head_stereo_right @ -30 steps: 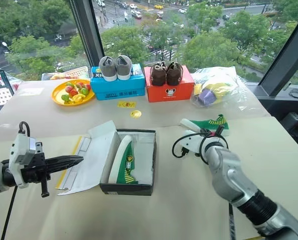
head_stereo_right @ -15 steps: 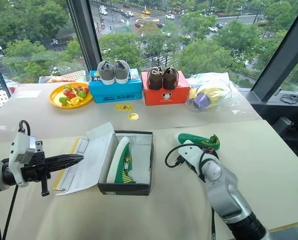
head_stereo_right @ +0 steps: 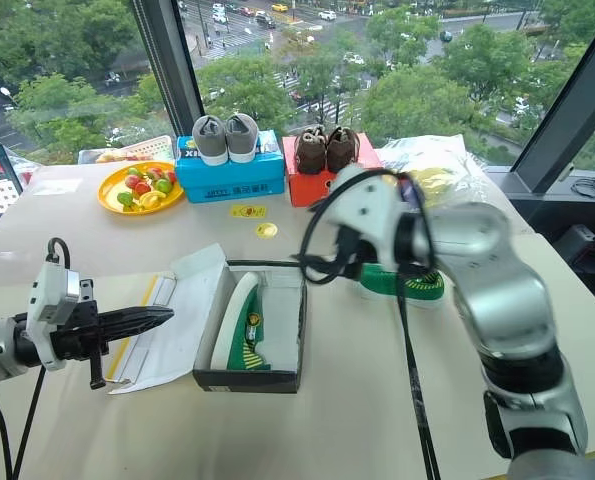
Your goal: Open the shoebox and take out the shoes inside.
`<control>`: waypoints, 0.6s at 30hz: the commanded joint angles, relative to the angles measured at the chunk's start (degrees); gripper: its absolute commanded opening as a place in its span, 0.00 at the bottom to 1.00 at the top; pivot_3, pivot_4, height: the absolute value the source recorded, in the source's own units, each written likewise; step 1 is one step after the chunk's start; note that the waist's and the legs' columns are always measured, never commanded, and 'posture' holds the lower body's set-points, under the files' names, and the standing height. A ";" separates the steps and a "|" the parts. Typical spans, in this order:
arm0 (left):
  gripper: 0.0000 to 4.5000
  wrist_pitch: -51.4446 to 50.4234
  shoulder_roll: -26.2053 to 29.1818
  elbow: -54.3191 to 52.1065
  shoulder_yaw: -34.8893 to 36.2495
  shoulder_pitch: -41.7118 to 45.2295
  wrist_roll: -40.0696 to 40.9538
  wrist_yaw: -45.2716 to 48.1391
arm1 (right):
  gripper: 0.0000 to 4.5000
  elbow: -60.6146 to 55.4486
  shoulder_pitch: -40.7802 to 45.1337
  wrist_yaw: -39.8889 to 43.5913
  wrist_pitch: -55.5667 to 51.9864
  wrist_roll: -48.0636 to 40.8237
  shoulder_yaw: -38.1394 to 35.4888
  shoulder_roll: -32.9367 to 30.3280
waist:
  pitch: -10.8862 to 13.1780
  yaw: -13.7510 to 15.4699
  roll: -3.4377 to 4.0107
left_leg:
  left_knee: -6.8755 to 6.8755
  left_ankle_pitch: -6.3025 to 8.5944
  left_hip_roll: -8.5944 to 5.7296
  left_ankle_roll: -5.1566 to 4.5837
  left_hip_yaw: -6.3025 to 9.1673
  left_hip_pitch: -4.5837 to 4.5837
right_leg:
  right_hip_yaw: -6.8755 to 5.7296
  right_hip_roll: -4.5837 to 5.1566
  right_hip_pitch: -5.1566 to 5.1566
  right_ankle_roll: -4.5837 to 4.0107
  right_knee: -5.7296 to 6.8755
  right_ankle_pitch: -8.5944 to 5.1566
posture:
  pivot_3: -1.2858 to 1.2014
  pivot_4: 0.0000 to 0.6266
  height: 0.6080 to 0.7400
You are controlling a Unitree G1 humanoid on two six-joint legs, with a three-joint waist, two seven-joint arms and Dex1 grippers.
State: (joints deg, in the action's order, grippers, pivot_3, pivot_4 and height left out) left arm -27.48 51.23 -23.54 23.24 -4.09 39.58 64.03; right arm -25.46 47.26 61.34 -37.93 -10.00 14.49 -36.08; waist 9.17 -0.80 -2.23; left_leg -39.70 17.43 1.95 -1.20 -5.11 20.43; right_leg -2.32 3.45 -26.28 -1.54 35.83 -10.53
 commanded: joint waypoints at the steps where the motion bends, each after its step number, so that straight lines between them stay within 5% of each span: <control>1: 0.00 1.18 -0.10 -0.20 0.06 1.08 -0.03 -0.23 | 0.89 5.63 3.50 4.91 16.13 6.35 8.81 -0.43 | 0.00 0.06 0.00 | -0.05 0.01 -0.01 -0.02 -0.02 0.03 | 0.01 0.05 0.00 0.03 -0.01 0.00 | 0.52 0.24 0.93; 11: 0.00 1.01 -0.61 -1.40 0.72 -0.34 0.31 -1.11 | 0.89 26.52 11.23 6.15 54.99 25.73 22.83 2.35 | 0.01 -0.04 0.00 | -0.19 0.06 0.00 -0.10 -0.04 0.21 | -0.01 0.09 -0.08 0.20 -0.08 0.01 | 0.52 0.24 0.93; 18: 0.00 0.89 -1.17 -2.73 1.17 -1.56 0.46 -2.06 | 0.89 34.25 14.78 4.15 64.75 30.80 23.58 6.93 | 0.01 -0.09 0.01 | -0.19 -0.01 0.03 0.02 -0.04 0.17 | 0.01 0.07 -0.10 0.14 0.05 0.01 | 0.52 0.24 0.93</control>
State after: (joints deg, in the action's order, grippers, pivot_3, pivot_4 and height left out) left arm -27.48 50.01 -24.28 22.86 -5.45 39.59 62.29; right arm 8.87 59.95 66.30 24.54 20.29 39.48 -29.71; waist 9.18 -0.89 -2.22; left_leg -39.89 17.42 1.99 -1.18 -5.14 20.60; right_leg -2.31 3.52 -26.38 -1.40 35.89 -10.52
